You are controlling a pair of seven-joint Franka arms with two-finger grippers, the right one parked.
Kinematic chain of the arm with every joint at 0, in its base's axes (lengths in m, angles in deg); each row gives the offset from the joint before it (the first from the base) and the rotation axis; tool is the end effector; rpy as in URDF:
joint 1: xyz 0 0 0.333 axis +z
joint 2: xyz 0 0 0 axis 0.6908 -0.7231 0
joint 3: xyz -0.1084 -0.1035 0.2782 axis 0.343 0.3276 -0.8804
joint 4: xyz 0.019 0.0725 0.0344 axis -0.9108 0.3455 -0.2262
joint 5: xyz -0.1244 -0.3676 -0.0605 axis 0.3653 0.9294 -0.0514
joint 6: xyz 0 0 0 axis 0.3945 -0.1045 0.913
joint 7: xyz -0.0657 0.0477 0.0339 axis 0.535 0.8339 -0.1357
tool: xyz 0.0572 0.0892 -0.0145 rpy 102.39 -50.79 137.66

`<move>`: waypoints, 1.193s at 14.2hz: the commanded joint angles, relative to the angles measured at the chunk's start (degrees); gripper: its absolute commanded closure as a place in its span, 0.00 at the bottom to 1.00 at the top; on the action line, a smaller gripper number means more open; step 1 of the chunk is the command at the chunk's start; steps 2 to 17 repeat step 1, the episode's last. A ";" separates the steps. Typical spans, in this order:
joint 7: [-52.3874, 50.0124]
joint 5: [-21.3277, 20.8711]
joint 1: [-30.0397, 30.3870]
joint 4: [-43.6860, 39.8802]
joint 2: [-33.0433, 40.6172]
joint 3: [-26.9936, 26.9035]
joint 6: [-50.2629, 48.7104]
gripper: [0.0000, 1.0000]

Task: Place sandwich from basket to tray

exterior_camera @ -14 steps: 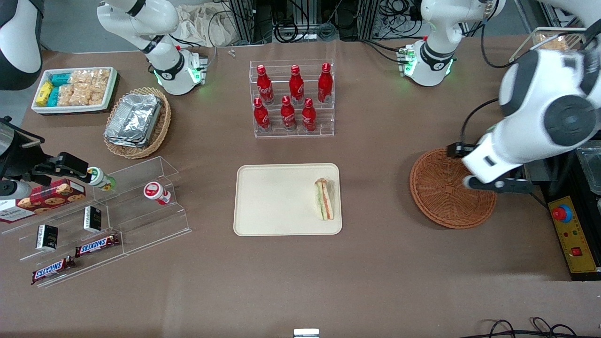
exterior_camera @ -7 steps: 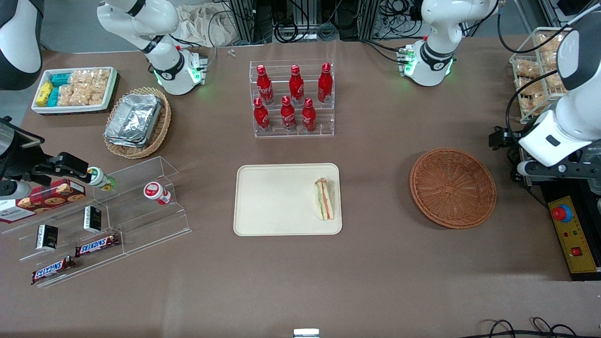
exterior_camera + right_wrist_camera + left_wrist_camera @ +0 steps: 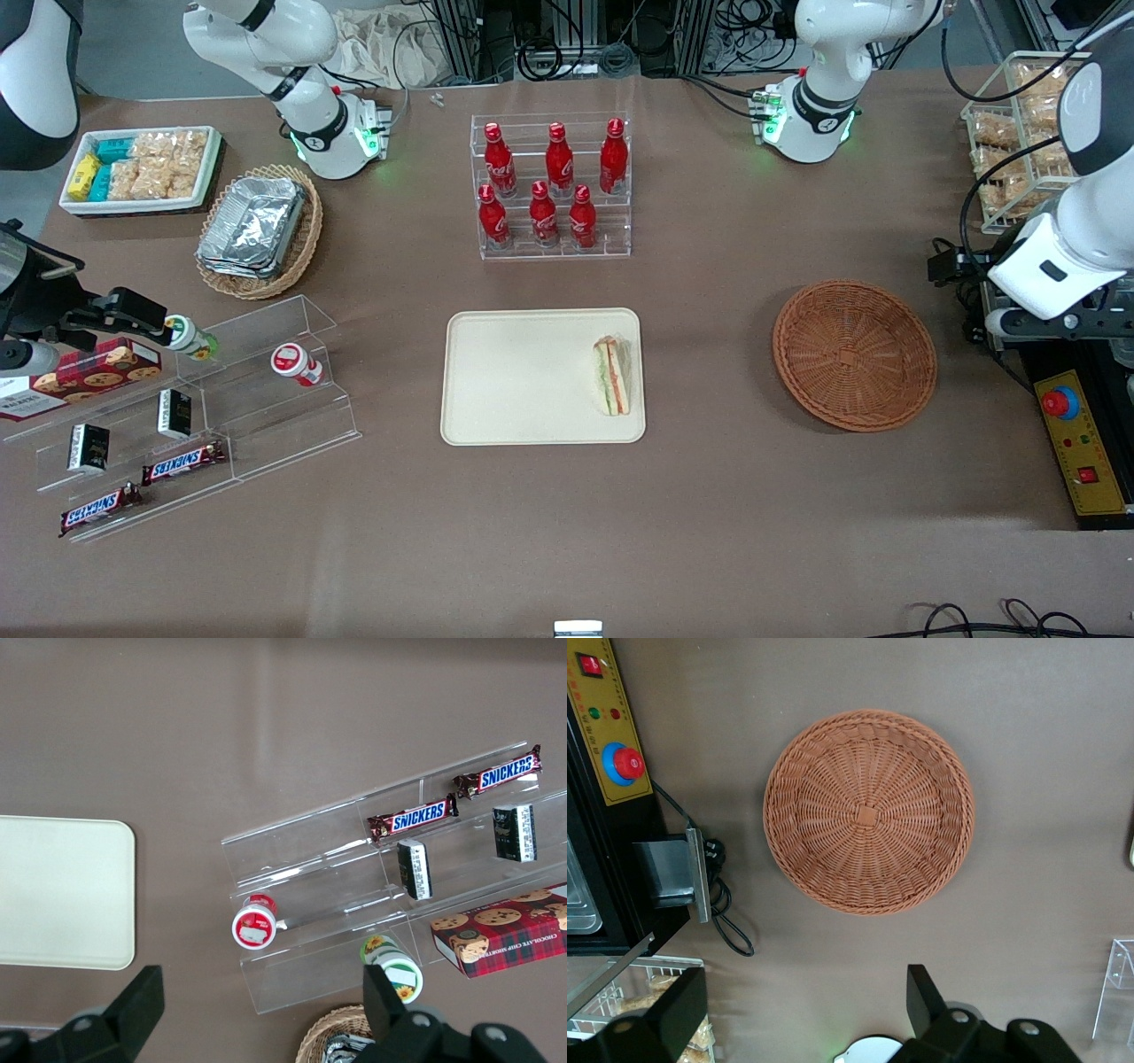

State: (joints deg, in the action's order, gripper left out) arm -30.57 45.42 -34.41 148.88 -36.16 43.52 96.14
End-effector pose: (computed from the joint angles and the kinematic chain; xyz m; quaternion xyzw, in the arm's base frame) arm 0.5789 -0.0335 0.5640 -0.9938 0.0326 0.0910 0.0546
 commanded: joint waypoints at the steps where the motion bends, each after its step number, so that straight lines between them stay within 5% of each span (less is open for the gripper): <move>1: -1.01 -0.77 0.56 -1.91 -0.50 0.52 -1.08 0.00; 17: -1.01 -0.77 0.56 -1.91 -0.50 0.52 -1.08 0.00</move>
